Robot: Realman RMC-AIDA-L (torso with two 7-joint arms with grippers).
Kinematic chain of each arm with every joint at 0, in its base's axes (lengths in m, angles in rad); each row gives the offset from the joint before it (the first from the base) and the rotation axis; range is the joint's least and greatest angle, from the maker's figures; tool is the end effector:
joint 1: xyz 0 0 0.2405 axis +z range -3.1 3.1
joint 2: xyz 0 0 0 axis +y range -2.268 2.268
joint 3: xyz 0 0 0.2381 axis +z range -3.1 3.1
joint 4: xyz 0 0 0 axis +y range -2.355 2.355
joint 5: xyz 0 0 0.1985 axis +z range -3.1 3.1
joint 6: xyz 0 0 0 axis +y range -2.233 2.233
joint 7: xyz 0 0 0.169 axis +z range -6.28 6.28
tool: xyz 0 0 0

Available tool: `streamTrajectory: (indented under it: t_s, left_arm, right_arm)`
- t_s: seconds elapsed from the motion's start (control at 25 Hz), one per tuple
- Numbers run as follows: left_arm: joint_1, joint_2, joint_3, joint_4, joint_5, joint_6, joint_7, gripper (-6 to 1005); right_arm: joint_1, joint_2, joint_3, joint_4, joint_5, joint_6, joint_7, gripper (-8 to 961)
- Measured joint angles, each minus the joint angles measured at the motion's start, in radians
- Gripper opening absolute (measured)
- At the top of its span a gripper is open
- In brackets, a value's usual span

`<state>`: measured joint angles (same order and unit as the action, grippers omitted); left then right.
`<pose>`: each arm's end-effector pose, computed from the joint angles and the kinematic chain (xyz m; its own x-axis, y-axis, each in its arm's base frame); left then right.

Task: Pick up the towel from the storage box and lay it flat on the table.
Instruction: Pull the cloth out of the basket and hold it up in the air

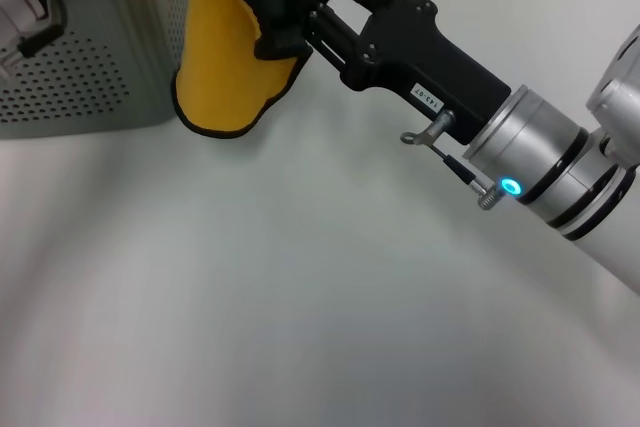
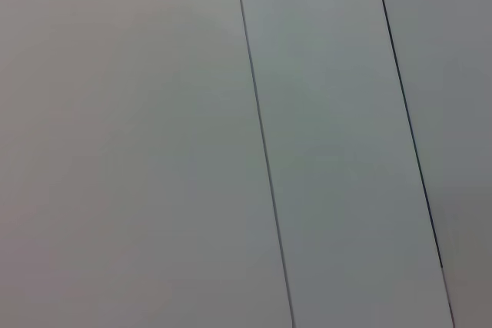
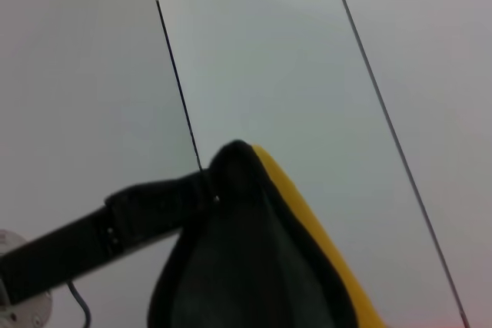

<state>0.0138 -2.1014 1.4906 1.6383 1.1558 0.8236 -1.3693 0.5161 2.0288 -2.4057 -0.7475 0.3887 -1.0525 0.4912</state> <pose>-0.1038 0.3160 0.0798 0.6854 -0.2222 0.6934 0.4181 -0.6596 -0.6246 0.0895 0.3232 -0.0758 0.4036 -0.0098 -0.9149 -0.5251 -0.8213 -0.2228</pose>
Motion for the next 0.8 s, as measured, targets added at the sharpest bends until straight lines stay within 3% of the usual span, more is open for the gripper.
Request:
streamTrajectory:
  t_s: [0.36,0.8]
  left_arm:
    - [0.0,0.001,0.007,-0.023,-0.005,0.002,0.002,29]
    - [0.009,0.0,0.006,-0.024,-0.009,0.003,0.003,36]
  right_arm:
    - [-0.002,-0.002,-0.006,0.0,-0.029,-0.033,0.011,392]
    - [-0.032,0.0,-0.01,0.001,-0.039,-0.056,0.024,206]
